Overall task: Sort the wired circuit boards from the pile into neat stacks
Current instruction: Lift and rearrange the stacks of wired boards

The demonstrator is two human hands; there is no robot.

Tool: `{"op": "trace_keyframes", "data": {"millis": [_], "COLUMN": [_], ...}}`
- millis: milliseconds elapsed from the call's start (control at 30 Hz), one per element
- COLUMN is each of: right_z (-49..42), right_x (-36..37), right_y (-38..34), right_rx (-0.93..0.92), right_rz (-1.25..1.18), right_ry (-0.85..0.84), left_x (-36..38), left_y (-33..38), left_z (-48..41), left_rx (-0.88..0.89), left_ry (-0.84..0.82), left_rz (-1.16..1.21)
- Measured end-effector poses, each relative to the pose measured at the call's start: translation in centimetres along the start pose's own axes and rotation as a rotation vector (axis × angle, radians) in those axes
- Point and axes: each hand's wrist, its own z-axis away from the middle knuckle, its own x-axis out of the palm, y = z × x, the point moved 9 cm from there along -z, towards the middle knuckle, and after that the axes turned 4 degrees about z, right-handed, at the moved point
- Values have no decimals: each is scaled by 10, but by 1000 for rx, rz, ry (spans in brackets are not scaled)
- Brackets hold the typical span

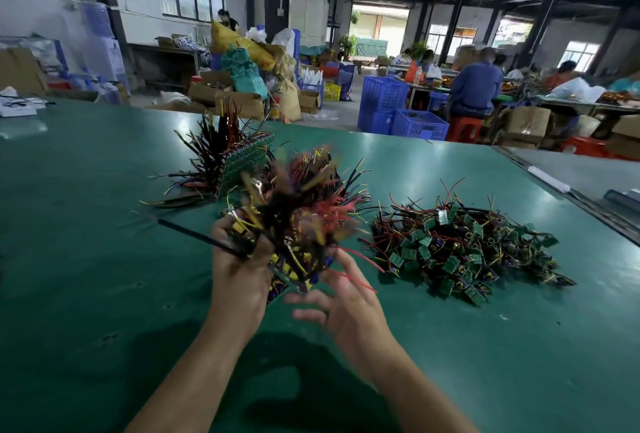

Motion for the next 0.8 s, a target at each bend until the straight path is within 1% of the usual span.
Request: {"op": "trace_keyframes", "data": {"millis": [100, 167, 300, 367, 433, 533, 633, 700, 733, 767, 800], "right_z": [0, 1, 0, 1, 2, 1, 1, 2, 3, 5, 6], "right_x": [-6, -12, -21, -29, -33, -41, -49, -57, -62, -67, -71], "right_y": [1, 1, -5, -5, -6, -9, -15, -20, -23, -25, -27], "right_rx": [51, 92, 102, 116, 124, 143, 146, 140, 133, 126, 119], "right_rz": [-67, -90, -121, -151, -163, -242, -411, -447, -439, -423, -407], "right_ry": [81, 112, 141, 195, 247, 351, 410, 458, 488, 517, 543], "left_x": [5, 9, 12, 9, 8, 20, 24, 26, 27, 28, 28], "left_y": [11, 9, -3, -13, -18, -16, -10, -4, -7, -12, -20], "left_z": [12, 18, 24, 23, 21, 20, 22, 28, 30, 32, 31], "left_rx": [212, 274, 288, 261, 235, 331, 429, 517, 529, 500, 435], "left_ry": [-51, -51, -159, -199, -222, -319, -351, -365, -379, -394, -419], "left_rz": [-329, -464, -601, -674, -697, -745, -800, -872, -924, -959, -973]}}
